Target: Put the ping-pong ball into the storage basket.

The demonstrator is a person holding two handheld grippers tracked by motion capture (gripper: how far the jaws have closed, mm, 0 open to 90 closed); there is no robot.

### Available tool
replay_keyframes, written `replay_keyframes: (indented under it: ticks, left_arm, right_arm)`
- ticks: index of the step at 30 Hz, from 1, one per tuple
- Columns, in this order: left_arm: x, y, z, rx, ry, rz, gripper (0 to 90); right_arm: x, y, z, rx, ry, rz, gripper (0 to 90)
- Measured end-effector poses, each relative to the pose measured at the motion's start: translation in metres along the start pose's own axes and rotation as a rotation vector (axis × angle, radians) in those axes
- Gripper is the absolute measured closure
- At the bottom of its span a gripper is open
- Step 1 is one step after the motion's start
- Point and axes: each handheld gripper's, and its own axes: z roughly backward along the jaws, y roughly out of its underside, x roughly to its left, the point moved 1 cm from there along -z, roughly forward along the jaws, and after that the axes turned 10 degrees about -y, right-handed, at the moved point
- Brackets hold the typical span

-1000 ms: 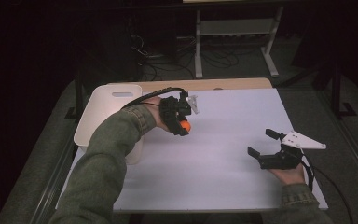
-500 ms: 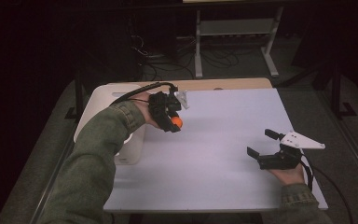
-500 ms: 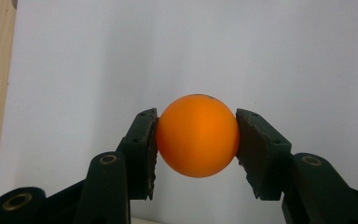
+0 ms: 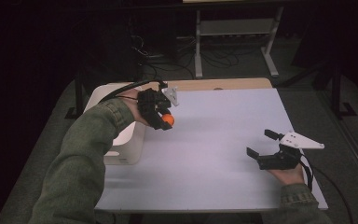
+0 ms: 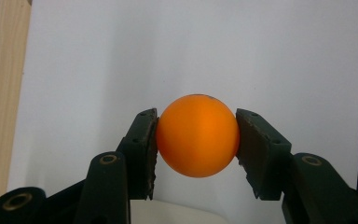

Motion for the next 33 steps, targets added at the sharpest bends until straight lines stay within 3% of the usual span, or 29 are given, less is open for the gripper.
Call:
replay_keyframes:
  ticks: [33]
  left_arm:
    - [0.008,0.038,0.038,0.049,-0.042,0.043,51.0]
  right_arm:
    - [0.001,0.001,-0.001,0.011,-0.001,0.002,0.0]
